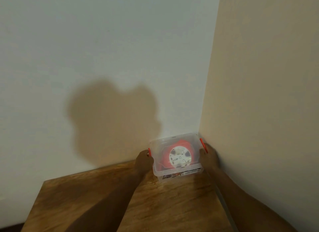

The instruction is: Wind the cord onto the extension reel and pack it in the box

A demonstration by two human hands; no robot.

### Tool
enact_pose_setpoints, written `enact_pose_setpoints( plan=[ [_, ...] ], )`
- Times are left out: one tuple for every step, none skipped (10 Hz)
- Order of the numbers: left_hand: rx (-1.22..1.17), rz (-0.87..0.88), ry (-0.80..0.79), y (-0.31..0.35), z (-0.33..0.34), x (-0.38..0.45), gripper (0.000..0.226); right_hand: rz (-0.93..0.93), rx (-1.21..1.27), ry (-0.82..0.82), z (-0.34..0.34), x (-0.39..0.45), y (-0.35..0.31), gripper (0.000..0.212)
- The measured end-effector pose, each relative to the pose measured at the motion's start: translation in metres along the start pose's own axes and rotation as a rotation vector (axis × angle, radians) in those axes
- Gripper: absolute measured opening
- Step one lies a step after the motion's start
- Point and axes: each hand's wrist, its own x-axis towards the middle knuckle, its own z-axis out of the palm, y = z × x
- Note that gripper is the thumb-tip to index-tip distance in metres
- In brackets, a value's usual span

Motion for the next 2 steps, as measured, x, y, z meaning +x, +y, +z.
enact_pose_setpoints(
  plan=[
    [0.018,0.012,-0.019,0.0048,-0.0011,-0.0060,0.030,-0.019,-0.053,-0.034,-0.0041,-0.0037,-0.0042,0.043],
    [0.091,0.026,-0.025,0.0061,-0.0090,-0.0086,0.050,-0.019,-0.130,-0.061,-0.0049,-0.0050,-0.0079,0.048]
  ],
)
